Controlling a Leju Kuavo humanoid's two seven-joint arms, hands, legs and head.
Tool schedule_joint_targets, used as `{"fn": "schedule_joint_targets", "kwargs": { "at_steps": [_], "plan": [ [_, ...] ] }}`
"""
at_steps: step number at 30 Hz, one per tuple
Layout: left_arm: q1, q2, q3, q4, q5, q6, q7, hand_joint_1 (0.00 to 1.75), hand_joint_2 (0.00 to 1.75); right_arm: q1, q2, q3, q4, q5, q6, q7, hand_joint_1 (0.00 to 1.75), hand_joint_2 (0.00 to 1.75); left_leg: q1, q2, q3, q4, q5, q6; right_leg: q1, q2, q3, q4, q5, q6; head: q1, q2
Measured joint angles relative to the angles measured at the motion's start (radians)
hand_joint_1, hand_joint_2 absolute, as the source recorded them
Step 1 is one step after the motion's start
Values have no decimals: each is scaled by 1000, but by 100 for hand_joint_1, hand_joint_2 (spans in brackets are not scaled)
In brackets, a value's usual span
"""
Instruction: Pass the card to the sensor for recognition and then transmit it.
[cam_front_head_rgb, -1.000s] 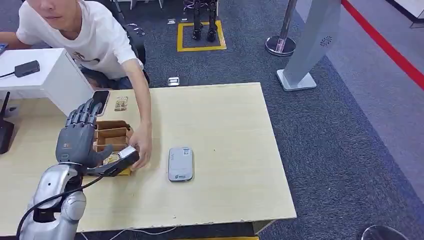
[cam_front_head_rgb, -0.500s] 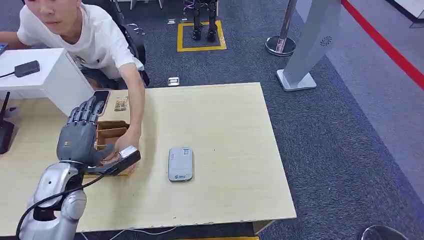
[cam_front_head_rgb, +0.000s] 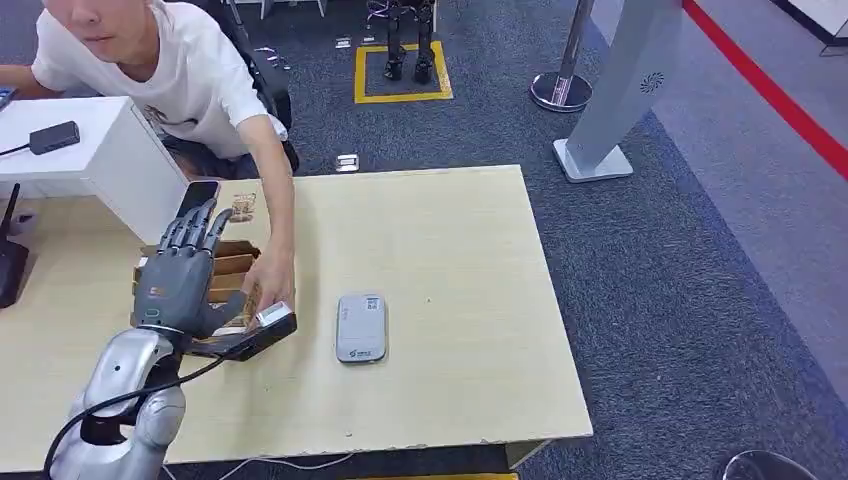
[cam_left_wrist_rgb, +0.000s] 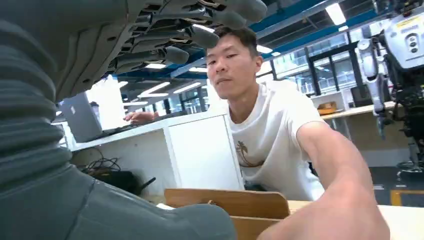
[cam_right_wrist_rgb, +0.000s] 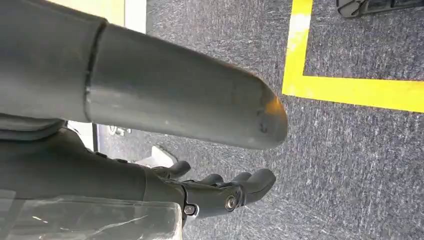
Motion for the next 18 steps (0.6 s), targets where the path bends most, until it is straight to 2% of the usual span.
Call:
{"fn": "schedule_joint_targets", "kwargs": {
  "at_steps": [9, 18],
  "plan": [
    [0, 4, -8, 0, 3, 0, 0, 0, 175, 0, 0, 0, 0, 0, -1, 0, 0, 0, 0, 0, 0, 0, 0, 0, 0, 0, 0, 0, 0, 0, 0, 0],
    [51, 38, -19, 0, 31, -23, 0, 0, 175, 0, 0, -2, 3, -3, -2, 6, 0, 0, 0, 0, 0, 0, 0, 0, 0, 0, 0, 0, 0, 0, 0, 0]
  ]
}}
